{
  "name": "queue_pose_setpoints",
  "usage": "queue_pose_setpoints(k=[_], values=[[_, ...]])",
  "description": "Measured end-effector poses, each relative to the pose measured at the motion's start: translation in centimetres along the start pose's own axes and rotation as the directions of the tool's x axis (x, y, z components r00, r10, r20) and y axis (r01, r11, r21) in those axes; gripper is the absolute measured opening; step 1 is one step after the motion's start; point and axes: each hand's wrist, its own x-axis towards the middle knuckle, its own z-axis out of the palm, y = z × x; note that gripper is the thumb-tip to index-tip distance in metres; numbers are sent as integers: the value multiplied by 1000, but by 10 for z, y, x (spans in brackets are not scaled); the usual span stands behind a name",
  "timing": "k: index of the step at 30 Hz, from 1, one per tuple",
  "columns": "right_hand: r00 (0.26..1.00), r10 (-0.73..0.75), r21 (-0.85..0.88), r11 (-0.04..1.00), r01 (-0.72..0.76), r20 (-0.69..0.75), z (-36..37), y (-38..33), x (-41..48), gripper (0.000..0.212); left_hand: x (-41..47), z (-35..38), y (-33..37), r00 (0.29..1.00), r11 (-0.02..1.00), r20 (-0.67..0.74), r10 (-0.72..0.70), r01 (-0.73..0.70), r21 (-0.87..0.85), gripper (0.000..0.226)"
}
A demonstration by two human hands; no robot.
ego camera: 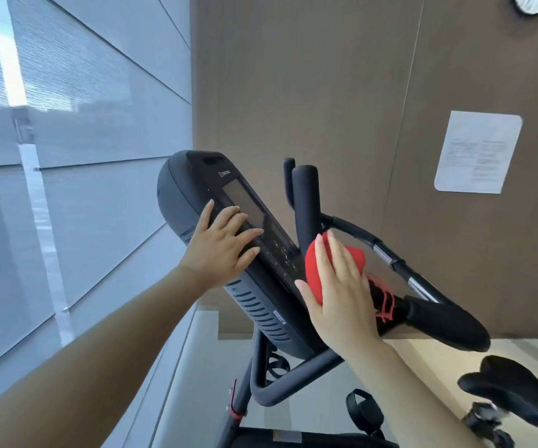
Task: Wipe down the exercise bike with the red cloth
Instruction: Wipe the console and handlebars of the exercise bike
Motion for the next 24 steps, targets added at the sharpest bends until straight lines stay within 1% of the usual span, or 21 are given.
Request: queue_pose_setpoints(k=[3, 7, 9, 10, 12, 14, 15, 17, 20, 22, 24], values=[[997, 50, -66, 996, -54, -66, 7, -5, -1, 68, 0, 2, -1, 999, 1000, -53, -1, 1, -13, 61], [999, -7, -178, 984, -2, -50, 9, 12, -18, 67, 0, 5, 0, 997, 999, -74, -11, 9, -37, 52], [998, -6, -197, 980, -7, -65, 7, 22, -32, 66, 1, 5, 1, 998, 999, -67, -6, 4, -41, 53], [997, 1, -184, 983, -15, -77, 5, 25, -35, 64, 0, 4, 1, 998, 999, -63, -4, 2, -39, 55], [995, 19, -104, 994, -29, -93, 2, 23, -31, 60, 0, 5, 2, 998, 999, -60, -8, 6, -39, 55], [994, 23, -11, 1000, -24, -103, 1, 15, -18, 58, 0, 7, 3, 997, 999, -69, -22, 19, -51, 50], [994, 17, -2, 1000, -18, -105, 2, 12, -12, 58, 0, 8, 5, 997, 998, -78, -28, 24, -62, 47], [995, 9, -44, 999, -13, -103, 5, 9, -6, 61, 0, 11, 6, 995, 997, -97, -36, 28, -78, 47], [997, -2, -96, 995, -6, -83, 7, 16, -9, 64, 1, 11, 7, 994, 997, -107, -38, 29, -78, 58], [998, -12, -100, 995, 5, -66, 5, 26, -17, 63, 0, 9, 6, 994, 996, -101, -29, 21, -83, 57], [998, 7, -63, 998, -11, -65, 1, 39, -27, 59, -2, 8, 6, 996, 997, -84, -13, 6, -80, 58]])
